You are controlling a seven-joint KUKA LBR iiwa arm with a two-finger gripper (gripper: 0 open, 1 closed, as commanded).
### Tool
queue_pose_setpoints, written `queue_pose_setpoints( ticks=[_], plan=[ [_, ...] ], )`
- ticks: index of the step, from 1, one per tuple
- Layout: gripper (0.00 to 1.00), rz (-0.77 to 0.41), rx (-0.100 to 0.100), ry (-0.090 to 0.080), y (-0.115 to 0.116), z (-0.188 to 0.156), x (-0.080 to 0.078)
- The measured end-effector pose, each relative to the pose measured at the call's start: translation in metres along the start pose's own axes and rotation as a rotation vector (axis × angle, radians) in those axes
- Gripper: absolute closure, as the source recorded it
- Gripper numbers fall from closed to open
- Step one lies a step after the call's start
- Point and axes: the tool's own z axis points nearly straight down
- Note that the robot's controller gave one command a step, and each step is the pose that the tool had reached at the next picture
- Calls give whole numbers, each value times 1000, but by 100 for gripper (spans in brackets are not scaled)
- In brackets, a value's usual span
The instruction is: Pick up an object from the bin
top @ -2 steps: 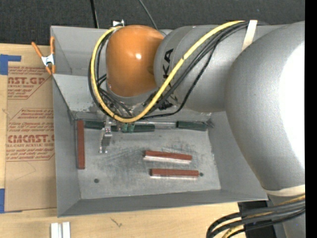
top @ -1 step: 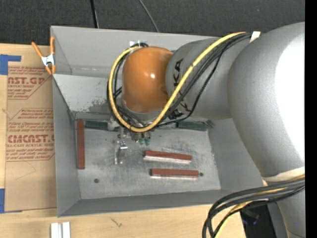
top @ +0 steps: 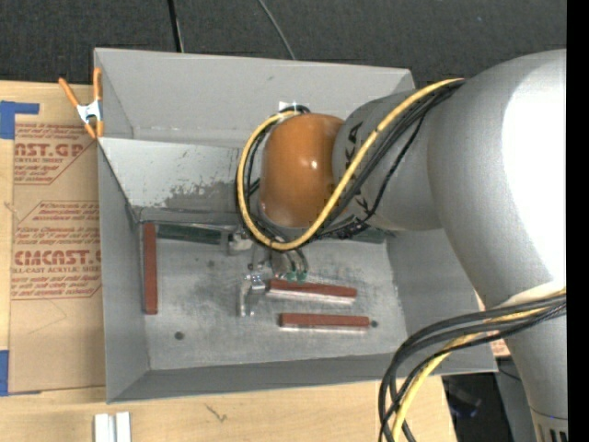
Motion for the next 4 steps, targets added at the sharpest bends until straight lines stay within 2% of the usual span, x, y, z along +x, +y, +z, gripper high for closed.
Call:
queue_pose_setpoints(
  ticks=[1, 2, 3, 4],
  plan=[
    [0, -219, 0, 1, -8, -28, 4],
    [0, -206, -1, -6, -29, -8, 14],
    [100, -199, 0, 0, -74, 1, 26],
    [100, -199, 0, 0, -74, 1, 26]
  ],
)
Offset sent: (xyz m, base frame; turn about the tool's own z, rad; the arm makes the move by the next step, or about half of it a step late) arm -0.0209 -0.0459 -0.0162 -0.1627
